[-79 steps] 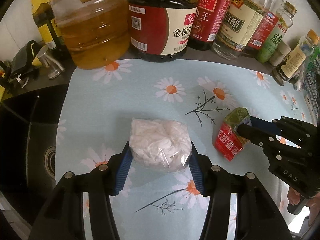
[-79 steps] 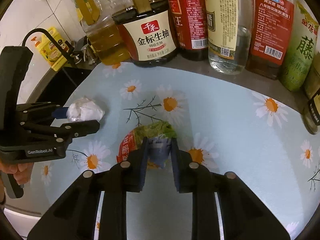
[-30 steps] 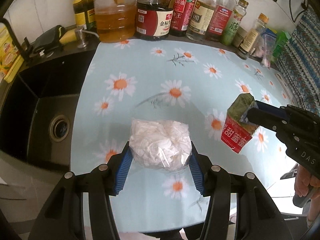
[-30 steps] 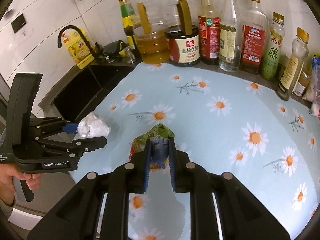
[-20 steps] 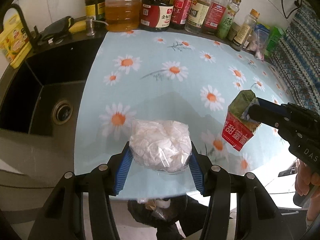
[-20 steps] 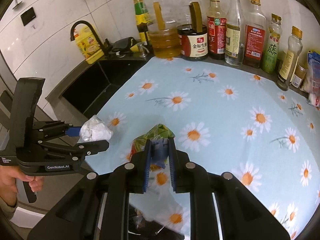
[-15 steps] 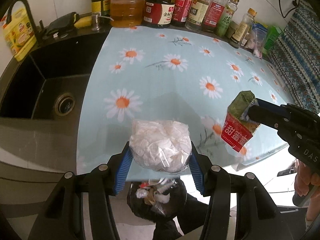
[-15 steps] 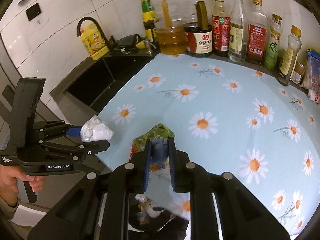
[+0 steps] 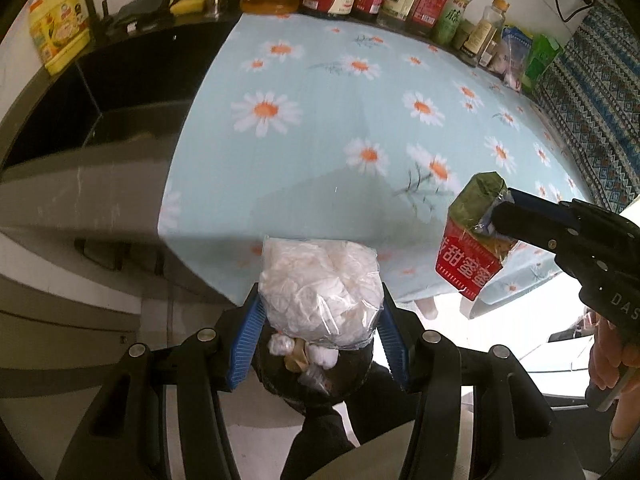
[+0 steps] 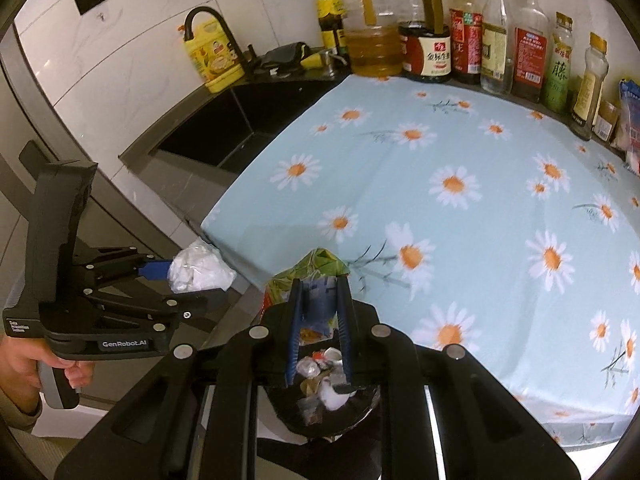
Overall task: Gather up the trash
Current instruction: 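Carry both items down over the black bin and open both tools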
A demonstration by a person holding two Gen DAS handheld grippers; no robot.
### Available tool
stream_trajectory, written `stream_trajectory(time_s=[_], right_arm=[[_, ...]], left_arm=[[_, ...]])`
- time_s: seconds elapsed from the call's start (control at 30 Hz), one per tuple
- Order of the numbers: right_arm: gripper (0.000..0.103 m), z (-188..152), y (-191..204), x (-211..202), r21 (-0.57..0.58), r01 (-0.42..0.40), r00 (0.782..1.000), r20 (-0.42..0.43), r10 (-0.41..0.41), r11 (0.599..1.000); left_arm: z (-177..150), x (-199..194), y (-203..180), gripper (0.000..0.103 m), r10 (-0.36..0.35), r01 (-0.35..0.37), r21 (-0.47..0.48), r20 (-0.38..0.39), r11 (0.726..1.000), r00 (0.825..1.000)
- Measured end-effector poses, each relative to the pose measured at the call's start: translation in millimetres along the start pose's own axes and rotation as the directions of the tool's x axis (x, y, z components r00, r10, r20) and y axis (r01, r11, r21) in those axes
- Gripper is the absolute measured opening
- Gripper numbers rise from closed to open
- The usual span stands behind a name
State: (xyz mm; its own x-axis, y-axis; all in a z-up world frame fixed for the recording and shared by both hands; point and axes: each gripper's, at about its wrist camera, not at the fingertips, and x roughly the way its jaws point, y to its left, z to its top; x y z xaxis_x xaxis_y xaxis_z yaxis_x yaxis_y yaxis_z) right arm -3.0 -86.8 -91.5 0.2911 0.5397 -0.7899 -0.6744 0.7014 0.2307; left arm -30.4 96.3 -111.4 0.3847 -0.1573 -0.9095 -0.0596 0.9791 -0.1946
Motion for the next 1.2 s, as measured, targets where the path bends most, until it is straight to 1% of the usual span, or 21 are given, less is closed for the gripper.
stream_trajectory(time_s=[0.2, 0.43, 0.67, 1.0, 1.1, 1.13, 1.17, 1.2], right_arm=[[0.018, -18.8, 11.0, 10.3, -0.011, -0.001, 0.999, -0.045, 0.0, 1.0], [0.018, -36.2, 14.0, 25.5, -0.016, 0.002, 0.995, -0.102, -0.004, 1.0], [0.018, -42.0, 14.9, 34.7, -0.018, -0.004, 0.991, -0.134, 0.002, 1.0], [0.019, -49.0, 14.5, 41.0, -0.011, -0.017, 0.987, -0.163, 0.015, 1.0], [0.021, -51.8, 12.7, 42.5, 0.007, -0.022, 0.985, -0.172, 0.023, 1.0], [0.021, -52.7, 11.8, 42.4, 0.017, -0.026, 0.984, -0.173, 0.028, 1.0], [0.023, -53.7, 11.3, 42.4, 0.024, -0.031, 0.984, -0.177, 0.035, 0.999], [0.023, -54.2, 10.3, 42.5, 0.033, -0.038, 0.983, -0.179, 0.043, 0.999]], left_arm=[[-19.4, 10.8, 5.9, 0.052, -0.01, 0.009, -0.014, -0.037, 1.0, 0.999], [-37.5, 26.9, 11.2, 0.052, -0.021, 0.018, -0.028, -0.092, 0.999, 0.996], [-42.1, 34.0, 14.9, 0.053, -0.028, 0.024, -0.034, -0.121, 0.999, 0.992], [-45.0, 39.9, 10.5, 0.053, -0.031, 0.029, -0.013, -0.147, 0.999, 0.989], [-45.7, 42.7, 11.4, 0.058, -0.027, 0.024, -0.019, -0.164, 1.0, 0.986], [-44.8, 43.8, 11.5, 0.063, -0.027, 0.024, -0.021, -0.166, 0.999, 0.986], [-45.1, 44.1, 12.0, 0.066, -0.028, 0.024, -0.024, -0.169, 0.999, 0.985], [-45.5, 44.2, 12.1, 0.066, -0.028, 0.024, -0.026, -0.17, 0.999, 0.985]])
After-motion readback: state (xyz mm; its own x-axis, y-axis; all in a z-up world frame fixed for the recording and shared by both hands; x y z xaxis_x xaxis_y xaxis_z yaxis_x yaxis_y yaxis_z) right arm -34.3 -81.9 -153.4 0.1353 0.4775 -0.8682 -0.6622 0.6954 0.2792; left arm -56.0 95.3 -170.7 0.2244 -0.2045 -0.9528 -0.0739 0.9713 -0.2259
